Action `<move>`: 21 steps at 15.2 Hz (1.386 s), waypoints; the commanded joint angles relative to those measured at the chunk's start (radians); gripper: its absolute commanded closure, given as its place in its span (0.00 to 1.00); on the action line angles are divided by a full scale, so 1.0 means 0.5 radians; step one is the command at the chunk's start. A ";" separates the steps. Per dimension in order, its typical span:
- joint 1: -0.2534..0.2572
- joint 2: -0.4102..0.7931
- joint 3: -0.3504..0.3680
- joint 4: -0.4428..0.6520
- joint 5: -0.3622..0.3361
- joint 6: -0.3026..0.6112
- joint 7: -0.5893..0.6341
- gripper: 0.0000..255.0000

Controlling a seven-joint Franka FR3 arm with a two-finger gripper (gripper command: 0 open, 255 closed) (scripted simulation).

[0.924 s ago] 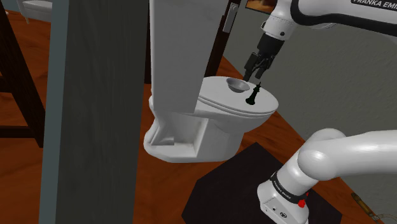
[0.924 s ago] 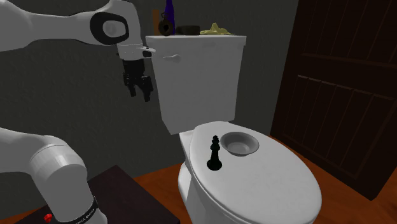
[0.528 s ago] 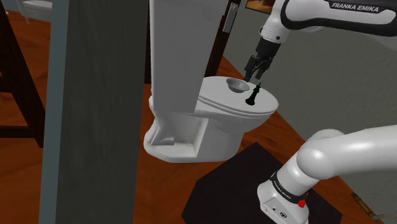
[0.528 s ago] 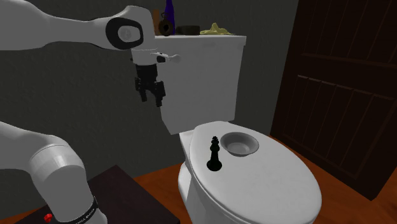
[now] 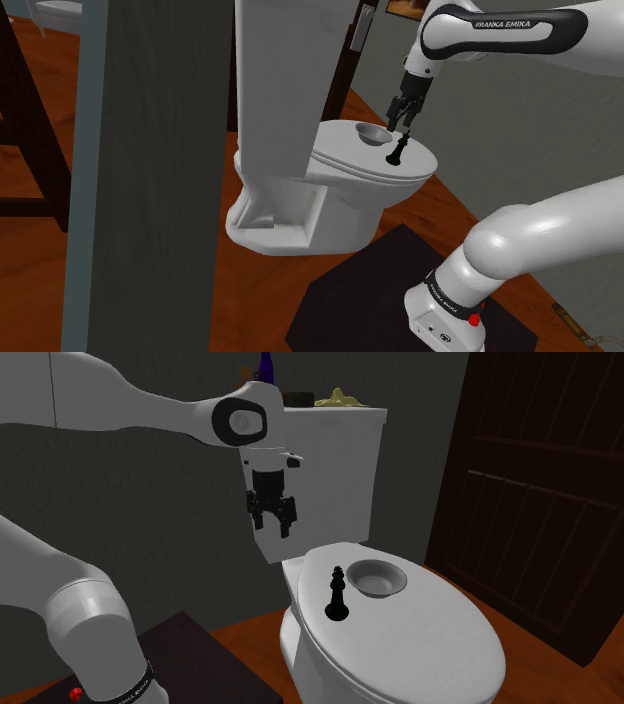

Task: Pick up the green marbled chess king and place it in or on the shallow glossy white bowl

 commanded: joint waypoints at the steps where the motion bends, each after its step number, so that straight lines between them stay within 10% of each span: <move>1: -0.033 0.129 -0.056 0.068 -0.048 0.035 -0.070 0.00; 14: -0.219 0.916 -0.325 0.602 -0.217 0.167 -0.440 0.00; 21: -0.238 0.940 -0.344 0.443 -0.229 0.353 -0.435 0.00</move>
